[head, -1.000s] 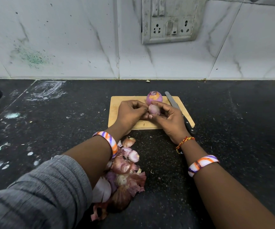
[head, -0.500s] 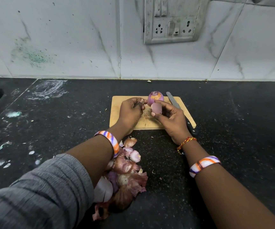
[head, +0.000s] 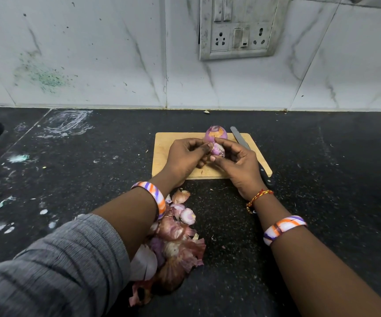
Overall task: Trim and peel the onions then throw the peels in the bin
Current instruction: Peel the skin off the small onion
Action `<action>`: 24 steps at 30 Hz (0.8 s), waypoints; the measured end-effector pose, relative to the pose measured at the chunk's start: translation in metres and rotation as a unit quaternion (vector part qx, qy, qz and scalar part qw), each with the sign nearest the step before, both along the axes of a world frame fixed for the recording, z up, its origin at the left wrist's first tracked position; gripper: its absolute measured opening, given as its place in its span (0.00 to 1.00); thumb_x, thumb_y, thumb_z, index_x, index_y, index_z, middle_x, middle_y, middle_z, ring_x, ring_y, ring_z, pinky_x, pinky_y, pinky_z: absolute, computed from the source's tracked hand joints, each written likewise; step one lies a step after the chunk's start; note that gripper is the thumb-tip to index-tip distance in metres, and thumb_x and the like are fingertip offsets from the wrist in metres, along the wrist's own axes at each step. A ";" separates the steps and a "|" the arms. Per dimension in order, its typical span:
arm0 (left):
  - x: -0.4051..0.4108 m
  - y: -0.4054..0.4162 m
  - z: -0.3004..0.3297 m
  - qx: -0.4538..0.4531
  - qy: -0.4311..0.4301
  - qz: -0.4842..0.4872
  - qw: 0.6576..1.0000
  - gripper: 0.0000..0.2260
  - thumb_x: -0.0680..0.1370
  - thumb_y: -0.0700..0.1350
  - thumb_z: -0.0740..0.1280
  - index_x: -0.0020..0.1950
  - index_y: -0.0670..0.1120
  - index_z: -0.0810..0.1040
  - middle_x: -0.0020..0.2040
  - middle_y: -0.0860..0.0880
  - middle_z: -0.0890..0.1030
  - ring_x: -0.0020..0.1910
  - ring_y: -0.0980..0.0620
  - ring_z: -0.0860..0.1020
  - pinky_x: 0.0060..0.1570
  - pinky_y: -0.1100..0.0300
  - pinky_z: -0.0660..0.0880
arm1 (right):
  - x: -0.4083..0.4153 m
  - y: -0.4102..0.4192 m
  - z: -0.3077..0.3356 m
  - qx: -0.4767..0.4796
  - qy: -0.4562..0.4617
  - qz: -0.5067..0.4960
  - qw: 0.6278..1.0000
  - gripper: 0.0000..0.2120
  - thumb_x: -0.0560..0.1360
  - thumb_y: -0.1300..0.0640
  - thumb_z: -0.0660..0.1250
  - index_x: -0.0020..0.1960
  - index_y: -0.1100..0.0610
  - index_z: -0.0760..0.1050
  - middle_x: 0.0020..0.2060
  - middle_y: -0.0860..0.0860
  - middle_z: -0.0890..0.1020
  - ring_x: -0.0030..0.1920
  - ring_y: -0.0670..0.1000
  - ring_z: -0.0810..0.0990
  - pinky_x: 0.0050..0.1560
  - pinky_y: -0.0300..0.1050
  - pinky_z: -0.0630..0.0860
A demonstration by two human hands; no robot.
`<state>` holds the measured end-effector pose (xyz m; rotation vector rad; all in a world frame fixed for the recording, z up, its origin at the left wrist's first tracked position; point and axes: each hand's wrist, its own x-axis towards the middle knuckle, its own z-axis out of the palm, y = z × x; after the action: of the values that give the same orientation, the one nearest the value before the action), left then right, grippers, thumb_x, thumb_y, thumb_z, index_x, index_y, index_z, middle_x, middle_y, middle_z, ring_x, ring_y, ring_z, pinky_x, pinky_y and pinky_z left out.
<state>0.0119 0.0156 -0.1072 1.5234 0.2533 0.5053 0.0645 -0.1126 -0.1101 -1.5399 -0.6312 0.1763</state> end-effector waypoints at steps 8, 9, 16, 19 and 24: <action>0.000 -0.001 0.000 0.030 0.038 0.004 0.999 0.05 0.73 0.33 0.66 0.39 0.40 0.80 0.21 0.52 0.76 0.19 0.58 0.70 0.21 0.67 0.70 | -0.002 0.000 0.000 0.000 -0.001 0.006 1.000 0.24 0.64 0.74 0.72 0.59 0.64 0.75 0.53 0.55 0.80 0.53 0.46 0.80 0.56 0.38 0.77; 0.000 -0.001 0.001 0.028 0.038 0.006 0.999 0.05 0.73 0.33 0.65 0.40 0.38 0.80 0.21 0.52 0.76 0.19 0.58 0.71 0.21 0.68 0.70 | -0.002 0.001 0.000 -0.002 -0.002 0.008 1.000 0.24 0.64 0.74 0.72 0.59 0.64 0.76 0.53 0.55 0.80 0.53 0.46 0.80 0.56 0.38 0.77; -0.001 0.000 0.000 0.015 0.022 0.006 1.000 0.09 0.72 0.30 0.64 0.37 0.41 0.79 0.20 0.51 0.76 0.18 0.59 0.71 0.21 0.67 0.72 | -0.002 0.000 0.001 0.011 0.007 0.018 1.000 0.23 0.64 0.74 0.72 0.56 0.59 0.76 0.52 0.55 0.81 0.55 0.52 0.80 0.56 0.44 0.78; -0.001 0.000 -0.001 0.019 0.009 0.023 1.000 0.10 0.72 0.30 0.65 0.35 0.41 0.78 0.21 0.51 0.76 0.18 0.58 0.71 0.21 0.66 0.72 | -0.003 0.000 0.001 0.012 0.011 0.019 1.000 0.23 0.64 0.74 0.71 0.58 0.63 0.76 0.52 0.55 0.80 0.53 0.49 0.80 0.56 0.41 0.78; 0.001 0.000 -0.002 0.007 0.001 0.051 0.999 0.11 0.74 0.33 0.64 0.33 0.44 0.77 0.25 0.46 0.75 0.20 0.57 0.71 0.22 0.65 0.71 | -0.003 0.000 0.004 0.015 0.022 0.011 1.000 0.18 0.70 0.70 0.69 0.58 0.61 0.76 0.52 0.54 0.80 0.51 0.46 0.80 0.54 0.38 0.78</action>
<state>0.0125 0.0153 -0.1087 1.5296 0.3299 0.5876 0.0615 -0.1125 -0.1063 -1.4968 -0.6152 0.2159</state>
